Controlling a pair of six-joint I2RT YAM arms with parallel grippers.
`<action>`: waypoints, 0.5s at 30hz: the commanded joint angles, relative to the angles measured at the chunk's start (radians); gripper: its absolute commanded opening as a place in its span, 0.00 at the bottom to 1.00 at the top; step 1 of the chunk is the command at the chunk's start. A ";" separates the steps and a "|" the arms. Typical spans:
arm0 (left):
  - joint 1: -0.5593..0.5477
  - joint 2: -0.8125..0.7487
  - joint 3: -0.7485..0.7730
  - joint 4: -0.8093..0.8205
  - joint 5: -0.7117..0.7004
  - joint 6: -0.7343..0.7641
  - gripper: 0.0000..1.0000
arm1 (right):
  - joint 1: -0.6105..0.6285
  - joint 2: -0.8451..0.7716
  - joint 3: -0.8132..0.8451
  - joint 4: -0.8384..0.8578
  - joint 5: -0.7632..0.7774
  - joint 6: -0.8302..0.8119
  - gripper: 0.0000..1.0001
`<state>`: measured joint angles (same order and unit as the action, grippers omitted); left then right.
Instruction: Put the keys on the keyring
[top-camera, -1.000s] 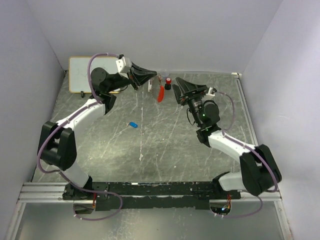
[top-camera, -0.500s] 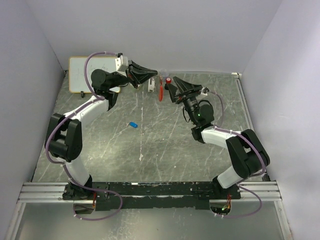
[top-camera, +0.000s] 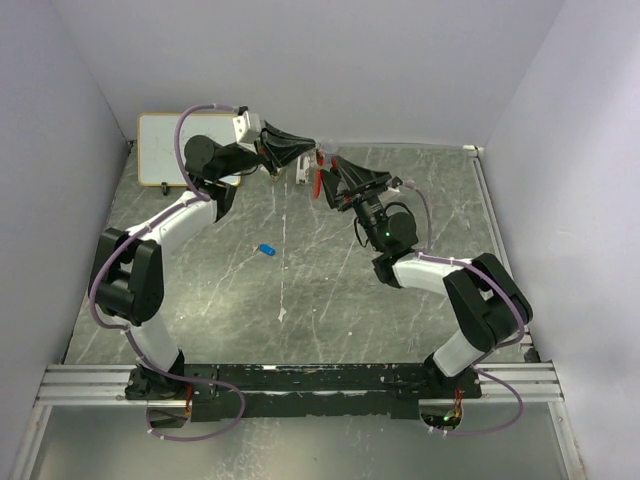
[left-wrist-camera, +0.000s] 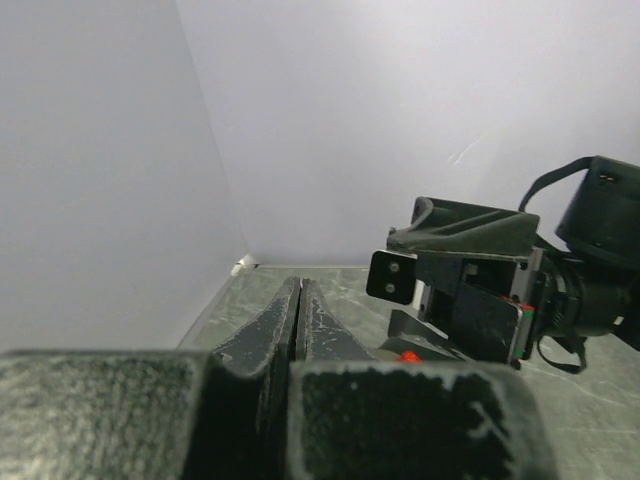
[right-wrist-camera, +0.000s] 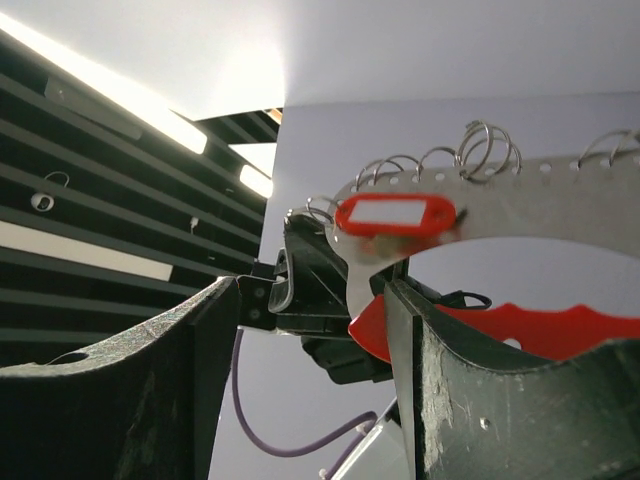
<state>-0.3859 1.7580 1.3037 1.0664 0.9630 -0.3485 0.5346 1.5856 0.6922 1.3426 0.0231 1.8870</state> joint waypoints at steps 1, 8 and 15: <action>-0.025 -0.072 -0.009 -0.080 -0.071 0.130 0.07 | 0.025 0.021 0.027 0.048 0.030 0.035 0.59; -0.037 -0.099 -0.035 -0.092 -0.102 0.156 0.07 | 0.051 0.042 0.022 0.086 0.059 0.061 0.59; -0.054 -0.116 -0.043 -0.125 -0.108 0.189 0.07 | 0.053 0.075 0.028 0.137 0.083 0.092 0.57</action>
<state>-0.4210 1.6844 1.2659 0.9497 0.8780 -0.2031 0.5838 1.6421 0.6956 1.4170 0.0788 1.9469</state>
